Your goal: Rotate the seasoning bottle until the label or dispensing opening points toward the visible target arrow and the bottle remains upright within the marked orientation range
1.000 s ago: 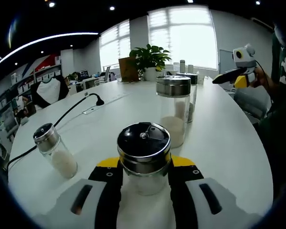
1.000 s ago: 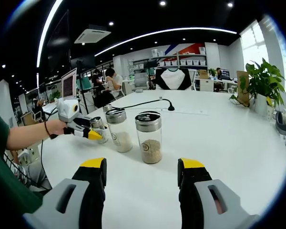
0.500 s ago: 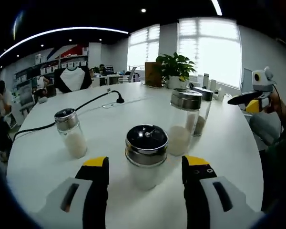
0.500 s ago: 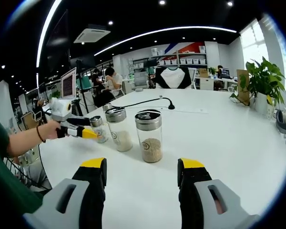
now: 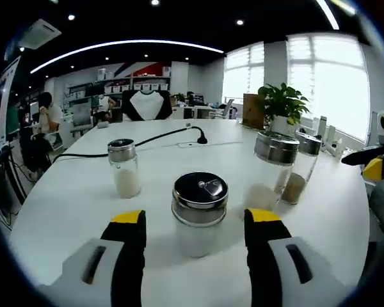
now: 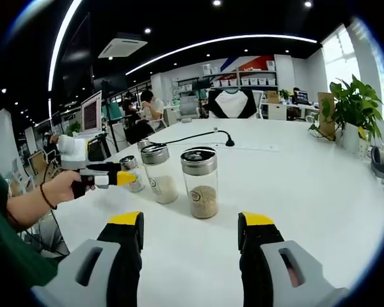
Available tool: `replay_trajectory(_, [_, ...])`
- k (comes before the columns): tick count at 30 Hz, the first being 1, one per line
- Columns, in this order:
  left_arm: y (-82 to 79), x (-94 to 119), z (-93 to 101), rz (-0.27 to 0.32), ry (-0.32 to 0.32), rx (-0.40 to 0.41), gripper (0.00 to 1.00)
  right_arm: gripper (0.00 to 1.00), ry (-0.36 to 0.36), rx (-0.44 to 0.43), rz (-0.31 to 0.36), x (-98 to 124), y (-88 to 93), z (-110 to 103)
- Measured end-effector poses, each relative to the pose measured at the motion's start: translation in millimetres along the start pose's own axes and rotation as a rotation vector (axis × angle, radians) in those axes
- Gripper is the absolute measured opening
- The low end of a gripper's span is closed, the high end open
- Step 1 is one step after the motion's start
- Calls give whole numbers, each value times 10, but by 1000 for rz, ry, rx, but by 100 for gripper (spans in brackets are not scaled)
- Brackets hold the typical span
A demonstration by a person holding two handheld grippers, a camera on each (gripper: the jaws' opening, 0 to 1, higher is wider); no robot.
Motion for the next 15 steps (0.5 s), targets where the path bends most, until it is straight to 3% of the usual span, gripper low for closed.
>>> replay_trajectory(4, [1, -17, -15, 2, -48, -3, 63, 59, -4, -5, -7, -2, 30, -11])
replay_trajectory(15, [6, -95, 7, 2, -61, 16, 56, 59, -4, -12, -8, 3, 37, -2])
Point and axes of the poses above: the point that each gripper's makers call its tool centre point, and the gripper's own axes: x roughly backward along the fingers, z roughly to its right, y roughly out of its underside, the point moved 3 cm from there along x, roughly backward along the fingers, and after that the axes turned 6 degrees about y, right-handed, at the moved point
